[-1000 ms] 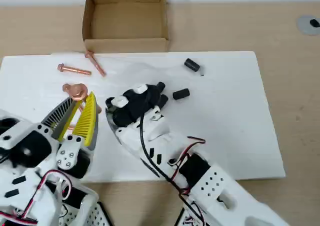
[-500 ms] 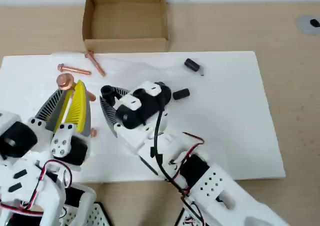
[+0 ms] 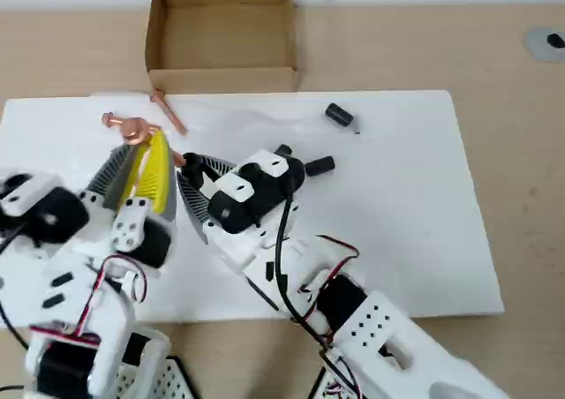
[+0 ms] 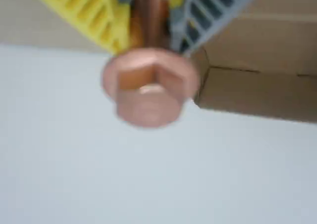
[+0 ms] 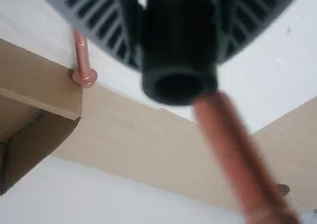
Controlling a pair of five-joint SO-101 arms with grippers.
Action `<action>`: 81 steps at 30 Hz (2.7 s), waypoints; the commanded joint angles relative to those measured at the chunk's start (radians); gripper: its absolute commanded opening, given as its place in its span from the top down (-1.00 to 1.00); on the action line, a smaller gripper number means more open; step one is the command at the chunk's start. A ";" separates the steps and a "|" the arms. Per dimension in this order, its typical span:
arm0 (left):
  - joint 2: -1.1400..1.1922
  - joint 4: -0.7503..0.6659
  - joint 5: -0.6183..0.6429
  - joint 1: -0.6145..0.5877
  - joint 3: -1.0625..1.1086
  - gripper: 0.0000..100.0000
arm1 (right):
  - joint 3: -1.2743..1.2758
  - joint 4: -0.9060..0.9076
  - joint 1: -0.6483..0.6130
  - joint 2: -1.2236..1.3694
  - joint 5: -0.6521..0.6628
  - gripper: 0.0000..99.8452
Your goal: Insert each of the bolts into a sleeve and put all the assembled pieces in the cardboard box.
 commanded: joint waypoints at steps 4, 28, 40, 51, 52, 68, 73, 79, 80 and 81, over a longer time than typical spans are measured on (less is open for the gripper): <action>-0.004 -0.083 0.005 0.031 0.031 0.98 | -0.007 -0.026 0.004 -0.033 -0.012 0.98; 0.116 -0.081 -0.115 0.046 0.058 0.98 | -0.002 -0.021 -0.035 -0.030 -0.009 0.98; 0.229 0.040 -0.115 0.046 -0.057 0.97 | -0.005 -0.025 -0.024 -0.031 0.008 0.98; 0.225 0.293 -0.109 0.048 -0.198 0.83 | -0.019 -0.026 0.030 -0.027 0.021 0.98; 0.225 0.310 -0.109 0.048 -0.212 0.80 | -0.025 -0.025 0.038 -0.027 0.021 0.98; 0.234 0.684 -0.064 0.034 -0.537 0.62 | -0.127 -0.017 0.170 0.090 0.035 0.98; 0.314 0.858 -0.068 -0.166 -0.608 0.62 | -0.467 0.009 0.309 0.444 0.034 0.98; 0.487 0.937 -0.176 -0.367 -0.591 0.62 | -1.041 0.186 0.378 0.905 0.035 0.98; 0.501 0.939 -0.184 -0.377 -0.583 0.62 | -1.136 0.212 0.384 0.978 0.035 0.98; 0.509 0.939 -0.181 -0.385 -0.572 0.62 | -1.231 0.238 0.390 1.052 0.035 0.98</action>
